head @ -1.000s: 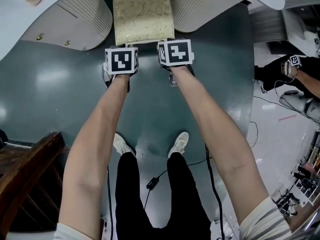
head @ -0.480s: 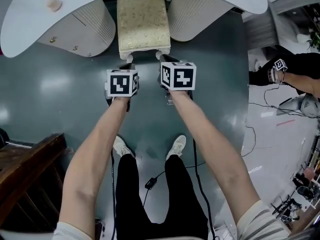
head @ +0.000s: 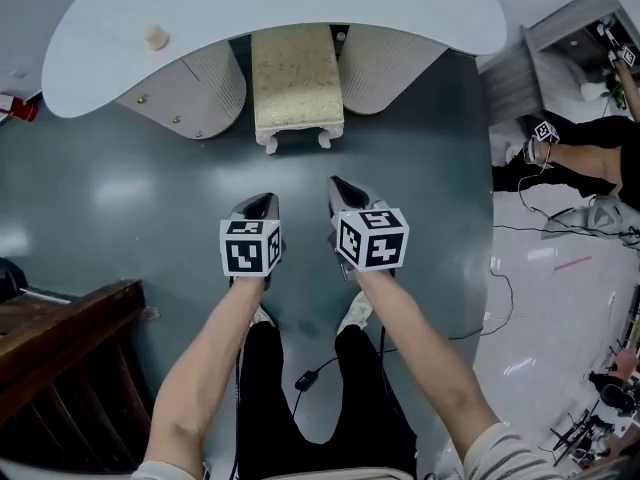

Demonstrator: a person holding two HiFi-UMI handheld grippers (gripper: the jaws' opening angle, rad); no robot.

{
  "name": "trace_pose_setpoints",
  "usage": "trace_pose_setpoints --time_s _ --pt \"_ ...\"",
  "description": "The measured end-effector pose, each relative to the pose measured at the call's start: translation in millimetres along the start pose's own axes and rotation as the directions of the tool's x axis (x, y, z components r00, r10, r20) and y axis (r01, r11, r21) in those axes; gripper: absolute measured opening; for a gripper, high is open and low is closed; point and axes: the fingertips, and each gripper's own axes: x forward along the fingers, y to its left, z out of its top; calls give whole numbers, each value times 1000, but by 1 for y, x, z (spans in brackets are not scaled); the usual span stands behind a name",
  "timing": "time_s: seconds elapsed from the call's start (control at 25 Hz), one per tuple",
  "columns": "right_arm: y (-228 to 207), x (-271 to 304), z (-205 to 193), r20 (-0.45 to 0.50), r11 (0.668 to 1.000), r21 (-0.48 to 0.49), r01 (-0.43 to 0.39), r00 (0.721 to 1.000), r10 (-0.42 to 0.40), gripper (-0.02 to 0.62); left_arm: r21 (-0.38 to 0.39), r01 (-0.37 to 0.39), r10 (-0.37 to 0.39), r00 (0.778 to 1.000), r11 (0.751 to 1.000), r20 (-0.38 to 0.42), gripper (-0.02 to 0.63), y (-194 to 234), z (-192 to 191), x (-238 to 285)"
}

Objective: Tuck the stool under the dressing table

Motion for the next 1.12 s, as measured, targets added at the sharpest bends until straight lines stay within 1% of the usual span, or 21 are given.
trace_pose_setpoints --time_s 0.16,0.24,0.4,0.44,0.52,0.6,0.68,0.8,0.96,1.12 --pt "29 -48 3 38 1000 2 -19 999 19 12 13 38 -38 998 999 51 6 -28 -8 -50" --pt "44 -68 8 61 999 -20 -26 998 28 12 18 43 -44 997 999 68 6 -35 -13 -73" --pt "61 -114 2 77 997 -74 -18 997 24 12 110 -32 24 997 993 76 6 -53 -28 -115" --pt "63 -125 -1 77 996 -85 -11 997 18 12 109 -37 28 996 993 80 6 -60 -29 -125" --pt "71 -145 -5 75 996 -93 -6 997 13 12 73 -36 29 995 997 96 6 -72 -28 -145" --pt "83 -167 -7 82 996 -92 -14 996 21 12 33 -40 35 992 999 124 6 -81 -23 -169" --pt "99 -192 -7 91 995 -100 -31 995 40 12 17 -39 36 987 999 158 6 -92 -17 -195" --pt "120 -231 -3 103 994 -94 -58 992 67 12 36 -28 20 976 999 216 6 -115 -3 -237" --pt "144 -278 11 124 992 -93 -89 987 100 12 76 -18 -4 960 997 278 6 -141 18 -290" --pt "161 -319 43 154 986 -135 -94 981 114 12 78 -7 -19 943 997 332 6 -160 42 -338"
